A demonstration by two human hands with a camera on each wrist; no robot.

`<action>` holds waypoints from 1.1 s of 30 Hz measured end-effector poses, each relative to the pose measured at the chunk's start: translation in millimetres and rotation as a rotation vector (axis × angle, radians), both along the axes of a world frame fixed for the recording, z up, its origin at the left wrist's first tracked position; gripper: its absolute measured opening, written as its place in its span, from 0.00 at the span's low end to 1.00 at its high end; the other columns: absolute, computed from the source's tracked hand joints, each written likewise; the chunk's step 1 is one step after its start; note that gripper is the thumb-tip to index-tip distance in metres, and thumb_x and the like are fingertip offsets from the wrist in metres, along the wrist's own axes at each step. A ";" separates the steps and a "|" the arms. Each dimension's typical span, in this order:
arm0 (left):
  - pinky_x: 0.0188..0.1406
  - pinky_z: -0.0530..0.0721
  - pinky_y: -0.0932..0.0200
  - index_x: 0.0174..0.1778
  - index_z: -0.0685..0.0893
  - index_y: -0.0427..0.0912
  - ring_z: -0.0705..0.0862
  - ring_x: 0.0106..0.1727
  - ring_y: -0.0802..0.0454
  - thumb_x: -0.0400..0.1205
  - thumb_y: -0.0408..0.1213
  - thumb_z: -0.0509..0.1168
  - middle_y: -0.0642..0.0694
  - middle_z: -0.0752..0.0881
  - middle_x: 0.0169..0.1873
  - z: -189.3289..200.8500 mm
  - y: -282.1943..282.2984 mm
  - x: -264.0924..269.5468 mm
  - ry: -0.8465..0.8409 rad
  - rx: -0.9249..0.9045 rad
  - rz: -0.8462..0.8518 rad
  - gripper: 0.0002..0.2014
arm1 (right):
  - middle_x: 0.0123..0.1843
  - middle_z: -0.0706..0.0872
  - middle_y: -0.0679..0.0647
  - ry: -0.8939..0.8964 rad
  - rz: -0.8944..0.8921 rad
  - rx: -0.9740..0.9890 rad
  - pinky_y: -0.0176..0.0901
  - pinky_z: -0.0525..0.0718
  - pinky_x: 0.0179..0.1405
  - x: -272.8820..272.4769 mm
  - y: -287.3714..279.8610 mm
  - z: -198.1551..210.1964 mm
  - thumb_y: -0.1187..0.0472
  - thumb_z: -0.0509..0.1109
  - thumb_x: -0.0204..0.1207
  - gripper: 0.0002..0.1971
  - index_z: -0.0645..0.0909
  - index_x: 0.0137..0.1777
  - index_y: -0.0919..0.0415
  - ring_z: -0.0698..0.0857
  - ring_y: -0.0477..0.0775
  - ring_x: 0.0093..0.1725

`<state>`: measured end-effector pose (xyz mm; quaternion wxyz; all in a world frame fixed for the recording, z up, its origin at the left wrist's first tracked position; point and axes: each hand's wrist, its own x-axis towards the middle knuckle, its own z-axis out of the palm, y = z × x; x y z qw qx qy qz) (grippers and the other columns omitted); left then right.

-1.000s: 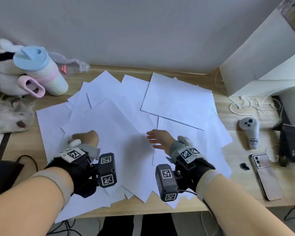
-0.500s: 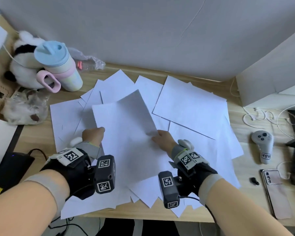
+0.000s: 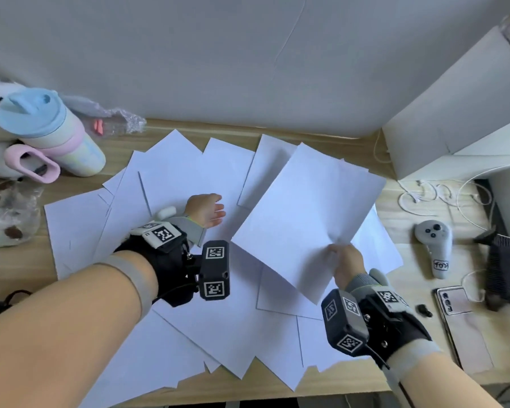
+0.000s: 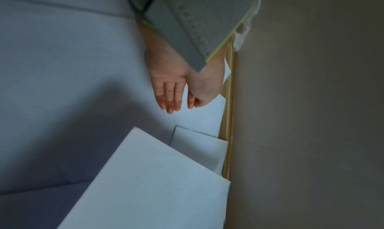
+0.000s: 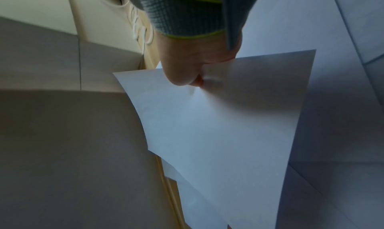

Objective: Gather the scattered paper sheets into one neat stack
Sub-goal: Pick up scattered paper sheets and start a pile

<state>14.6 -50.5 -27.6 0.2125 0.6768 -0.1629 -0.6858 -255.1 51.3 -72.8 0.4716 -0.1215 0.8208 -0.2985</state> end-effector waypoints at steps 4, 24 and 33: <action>0.33 0.72 0.62 0.29 0.68 0.42 0.72 0.30 0.51 0.82 0.31 0.55 0.45 0.71 0.29 -6.5 -20.2 -29.3 -0.073 -0.011 -0.032 0.14 | 0.42 0.80 0.61 0.027 0.003 0.048 0.42 0.74 0.39 -18.4 0.8 -11.5 0.73 0.60 0.78 0.16 0.79 0.64 0.73 0.80 0.61 0.44; 0.17 0.71 0.67 0.45 0.83 0.38 0.78 0.18 0.55 0.77 0.33 0.70 0.46 0.83 0.22 -39.7 7.6 -37.7 -0.198 -0.075 -0.480 0.05 | 0.34 0.73 0.56 -0.431 -0.283 0.074 0.44 0.75 0.33 -17.1 2.6 -13.4 0.64 0.65 0.74 0.02 0.77 0.44 0.62 0.74 0.56 0.32; 0.31 0.77 0.70 0.43 0.88 0.44 0.89 0.36 0.60 0.77 0.32 0.68 0.52 0.93 0.35 -21.1 58.6 -53.3 0.033 0.148 -0.775 0.05 | 0.42 0.79 0.57 -0.321 -0.168 0.018 0.43 0.80 0.36 24.0 -2.8 -1.3 0.69 0.64 0.78 0.10 0.74 0.58 0.64 0.79 0.57 0.40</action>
